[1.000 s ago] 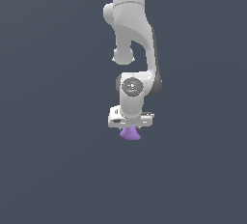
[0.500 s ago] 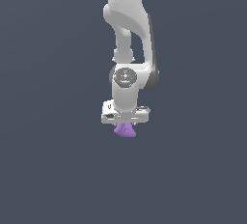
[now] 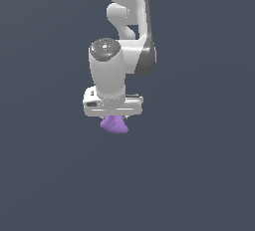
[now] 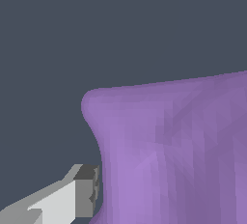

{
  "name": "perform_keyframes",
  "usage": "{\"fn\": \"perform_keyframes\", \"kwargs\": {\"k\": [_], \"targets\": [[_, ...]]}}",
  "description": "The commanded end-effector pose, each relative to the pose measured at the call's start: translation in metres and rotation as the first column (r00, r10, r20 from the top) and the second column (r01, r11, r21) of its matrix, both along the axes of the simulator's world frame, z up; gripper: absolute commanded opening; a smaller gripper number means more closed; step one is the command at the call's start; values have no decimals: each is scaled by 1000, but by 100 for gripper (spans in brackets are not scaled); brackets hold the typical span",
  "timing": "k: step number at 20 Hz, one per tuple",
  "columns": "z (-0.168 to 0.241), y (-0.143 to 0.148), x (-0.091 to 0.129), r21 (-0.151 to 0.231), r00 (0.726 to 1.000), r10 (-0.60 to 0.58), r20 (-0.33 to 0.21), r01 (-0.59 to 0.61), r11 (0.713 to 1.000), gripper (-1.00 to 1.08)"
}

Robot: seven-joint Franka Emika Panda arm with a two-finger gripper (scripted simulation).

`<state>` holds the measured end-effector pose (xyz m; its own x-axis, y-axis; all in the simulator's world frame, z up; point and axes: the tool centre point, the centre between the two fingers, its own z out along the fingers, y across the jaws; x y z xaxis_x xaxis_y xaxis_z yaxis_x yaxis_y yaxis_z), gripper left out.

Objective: Pick up the object and move it to a goal position.

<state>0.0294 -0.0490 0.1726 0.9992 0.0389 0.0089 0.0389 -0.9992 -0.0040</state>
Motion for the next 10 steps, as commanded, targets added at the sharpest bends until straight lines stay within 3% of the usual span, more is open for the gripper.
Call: {"fn": "perform_keyframes", "kwargs": {"k": [1, 10], "targets": [[27, -15, 1, 0, 1000, -1, -2, 1, 1000, -100], [105, -61, 8, -3, 1000, -3, -6, 3, 1000, -100]]}}
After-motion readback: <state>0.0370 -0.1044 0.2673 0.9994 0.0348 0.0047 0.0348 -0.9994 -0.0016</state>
